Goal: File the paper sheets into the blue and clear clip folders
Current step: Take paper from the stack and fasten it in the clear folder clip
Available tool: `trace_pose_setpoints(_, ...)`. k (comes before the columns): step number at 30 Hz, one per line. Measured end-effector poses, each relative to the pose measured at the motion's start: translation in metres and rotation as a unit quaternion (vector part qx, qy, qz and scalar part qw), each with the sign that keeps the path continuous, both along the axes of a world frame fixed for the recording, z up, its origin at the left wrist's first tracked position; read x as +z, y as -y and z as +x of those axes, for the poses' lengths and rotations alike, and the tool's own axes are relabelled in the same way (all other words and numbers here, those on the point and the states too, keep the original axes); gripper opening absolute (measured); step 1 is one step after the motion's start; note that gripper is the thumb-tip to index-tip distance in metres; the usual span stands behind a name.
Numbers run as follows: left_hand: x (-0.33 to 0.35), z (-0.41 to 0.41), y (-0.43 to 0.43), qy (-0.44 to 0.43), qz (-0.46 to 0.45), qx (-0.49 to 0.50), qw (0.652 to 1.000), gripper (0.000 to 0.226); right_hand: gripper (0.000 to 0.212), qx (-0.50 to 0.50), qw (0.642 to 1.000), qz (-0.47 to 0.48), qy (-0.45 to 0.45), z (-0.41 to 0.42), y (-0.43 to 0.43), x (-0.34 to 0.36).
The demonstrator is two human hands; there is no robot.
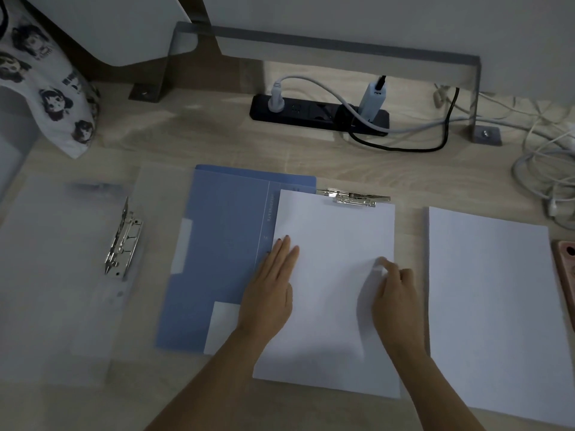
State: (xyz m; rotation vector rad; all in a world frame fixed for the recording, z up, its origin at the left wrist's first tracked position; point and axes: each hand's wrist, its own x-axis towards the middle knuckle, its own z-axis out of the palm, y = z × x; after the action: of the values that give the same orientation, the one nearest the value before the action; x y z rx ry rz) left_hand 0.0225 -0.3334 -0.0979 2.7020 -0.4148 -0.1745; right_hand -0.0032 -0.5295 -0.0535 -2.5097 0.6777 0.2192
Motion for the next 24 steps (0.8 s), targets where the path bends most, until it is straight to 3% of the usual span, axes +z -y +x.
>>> trace_pose_setpoints(3,-0.001,0.000,0.000,-0.006,0.043,-0.014,0.999,0.056,0.023,-0.039,0.999,0.019,0.014,0.023,0.006,0.005)
trace_pose_setpoints(6,-0.003,0.000,0.001,-0.013,0.057,-0.027,0.998,0.063,0.029,-0.096,0.988,0.117,0.026,0.065,0.017,0.009)
trace_pose_setpoints(7,-0.003,-0.001,0.001,-0.017,0.054,-0.030,0.998,0.064,0.032,-0.139,0.968,0.203,0.038,0.081,0.020,0.009)
trace_pose_setpoints(9,-0.001,0.001,0.000,-0.016,0.057,-0.029,0.998,0.064,0.024,-0.233,0.895,0.374,0.067,0.110,0.021,0.012)
trace_pose_setpoints(11,-0.001,0.002,0.000,-0.022,0.060,-0.027,0.998,0.064,0.020,-0.293,0.847,0.434,0.088,0.128,0.018,0.016)
trace_pose_setpoints(15,-0.001,0.001,-0.002,-0.022,0.040,-0.025,0.999,0.065,0.035,-0.267,0.851,0.413,0.184,0.128,-0.004,0.028)
trace_pose_setpoints(20,-0.002,0.001,-0.002,-0.025,0.026,-0.014,0.999,0.065,0.038,-0.051,0.956,0.225,0.182,0.123,-0.035,0.021)
trace_pose_setpoints(24,-0.002,0.002,-0.001,-0.028,0.031,-0.007,0.999,0.065,0.048,0.090,0.979,0.081,0.166,0.117,-0.044,0.011)
